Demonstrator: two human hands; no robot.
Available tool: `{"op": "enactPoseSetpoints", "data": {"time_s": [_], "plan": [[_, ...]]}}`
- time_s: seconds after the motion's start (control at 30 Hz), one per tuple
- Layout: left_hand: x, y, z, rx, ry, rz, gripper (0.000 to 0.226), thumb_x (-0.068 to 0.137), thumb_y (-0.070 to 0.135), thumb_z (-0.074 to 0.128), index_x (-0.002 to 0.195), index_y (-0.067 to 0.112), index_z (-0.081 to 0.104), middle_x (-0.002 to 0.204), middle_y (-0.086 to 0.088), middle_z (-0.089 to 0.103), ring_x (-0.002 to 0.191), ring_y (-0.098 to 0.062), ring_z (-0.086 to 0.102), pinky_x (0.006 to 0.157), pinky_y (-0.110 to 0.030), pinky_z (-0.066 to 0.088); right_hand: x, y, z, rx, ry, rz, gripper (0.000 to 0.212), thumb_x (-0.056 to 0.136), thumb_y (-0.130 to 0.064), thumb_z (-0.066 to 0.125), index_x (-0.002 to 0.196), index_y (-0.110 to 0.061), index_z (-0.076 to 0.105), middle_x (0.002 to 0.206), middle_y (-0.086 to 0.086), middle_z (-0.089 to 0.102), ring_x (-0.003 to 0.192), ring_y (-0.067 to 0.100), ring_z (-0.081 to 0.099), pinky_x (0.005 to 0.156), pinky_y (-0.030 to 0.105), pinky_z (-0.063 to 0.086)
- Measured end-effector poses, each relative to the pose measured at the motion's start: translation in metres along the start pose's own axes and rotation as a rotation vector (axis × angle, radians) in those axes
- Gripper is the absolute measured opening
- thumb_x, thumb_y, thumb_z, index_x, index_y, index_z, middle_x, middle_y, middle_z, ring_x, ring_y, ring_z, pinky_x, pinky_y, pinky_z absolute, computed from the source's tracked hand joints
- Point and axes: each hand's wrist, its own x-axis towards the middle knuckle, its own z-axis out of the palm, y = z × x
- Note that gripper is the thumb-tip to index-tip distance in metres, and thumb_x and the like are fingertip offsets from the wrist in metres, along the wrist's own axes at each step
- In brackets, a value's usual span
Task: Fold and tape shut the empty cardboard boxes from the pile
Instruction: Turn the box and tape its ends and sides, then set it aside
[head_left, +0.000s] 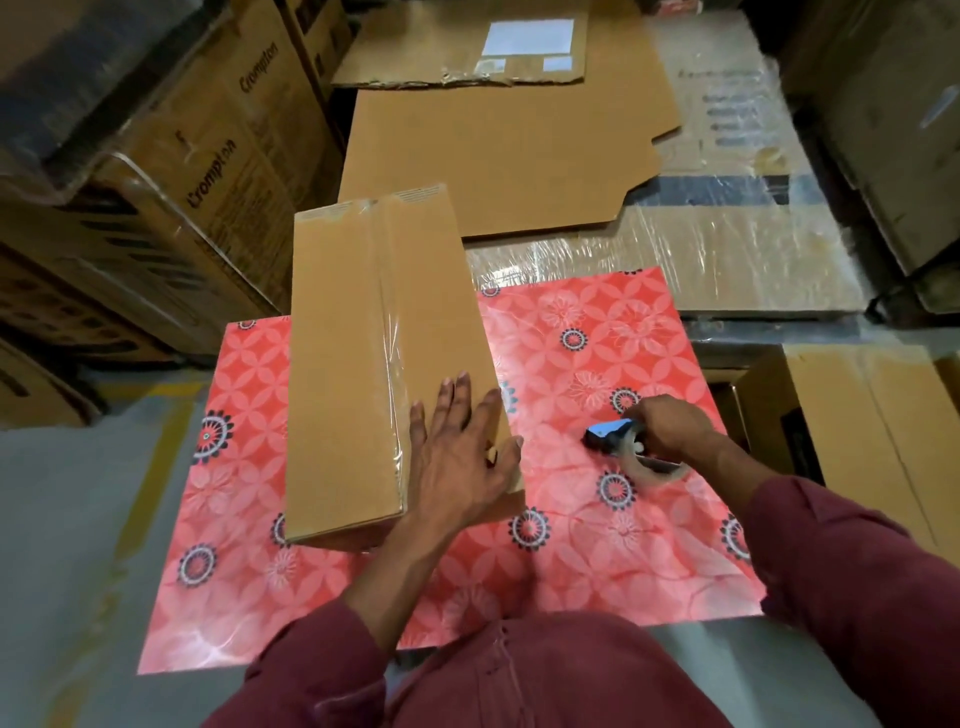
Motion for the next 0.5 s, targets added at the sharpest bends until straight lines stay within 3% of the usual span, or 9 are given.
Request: {"op": "enactPoseSetpoints", "data": {"time_s": [0.13,0.23,0.3,0.37,0.43,0.5], "plan": [[-0.001,-0.003,-0.003,-0.175,0.01,-0.023,0.071,0.094,0.067,0.037,0.15,0.026,0.054,0.169,-0.009,0.031,0.158,-0.027,0.023,0.126,-0.059,0.015,-0.018,-0.01,-0.008,0.014,0.039,-0.097,0.04,0.079,-0.022,0.069,0.116,-0.037,0.074,0.105,-0.001,0.074,0.1,0.026,0.067,0.073,0.034,0.053],[-0.008,-0.009,-0.012,-0.419,0.101,-0.069,0.053,0.097,0.055,0.053,0.138,0.024,0.066,0.158,-0.005,0.049,0.15,-0.021,0.039,0.122,-0.044,0.032,-0.04,-0.029,-0.028,0.069,0.289,-0.249,0.034,0.081,-0.015,0.073,0.111,-0.032,0.075,0.102,-0.003,0.076,0.094,0.032,0.065,0.07,0.041,0.055],[-0.018,-0.008,-0.027,-0.578,0.167,-0.138,0.039,0.097,0.047,0.064,0.13,0.026,0.071,0.144,0.003,0.061,0.134,-0.01,0.054,0.109,-0.028,0.044,-0.053,-0.047,-0.049,0.22,0.474,-0.372,0.041,0.076,-0.003,0.075,0.111,-0.024,0.078,0.1,-0.001,0.078,0.087,0.035,0.065,0.066,0.043,0.055],[-0.029,-0.005,-0.043,-0.777,0.181,-0.261,0.024,0.098,0.042,0.069,0.12,0.032,0.073,0.124,0.011,0.07,0.11,-0.002,0.067,0.087,-0.018,0.053,-0.063,-0.071,-0.08,0.288,0.611,-0.479,0.045,0.078,-0.005,0.072,0.121,-0.022,0.077,0.108,-0.002,0.078,0.088,0.033,0.063,0.069,0.041,0.054],[-0.036,-0.005,-0.06,-1.087,0.167,-0.469,0.02,0.1,0.042,0.067,0.114,0.03,0.075,0.109,0.008,0.077,0.096,-0.013,0.074,0.073,-0.027,0.058,-0.071,-0.098,-0.111,0.244,0.681,-0.567,0.051,0.081,-0.015,0.063,0.13,-0.026,0.072,0.116,-0.003,0.075,0.089,0.03,0.058,0.072,0.041,0.05],[-0.039,-0.008,-0.075,-1.358,0.092,-0.68,0.034,0.104,0.046,0.057,0.118,0.02,0.074,0.107,0.0,0.079,0.09,-0.023,0.074,0.072,-0.039,0.057,-0.08,-0.127,-0.137,0.177,0.69,-0.621,0.062,0.078,-0.017,0.064,0.139,-0.028,0.065,0.119,0.001,0.071,0.091,0.031,0.054,0.075,0.042,0.048]]}}
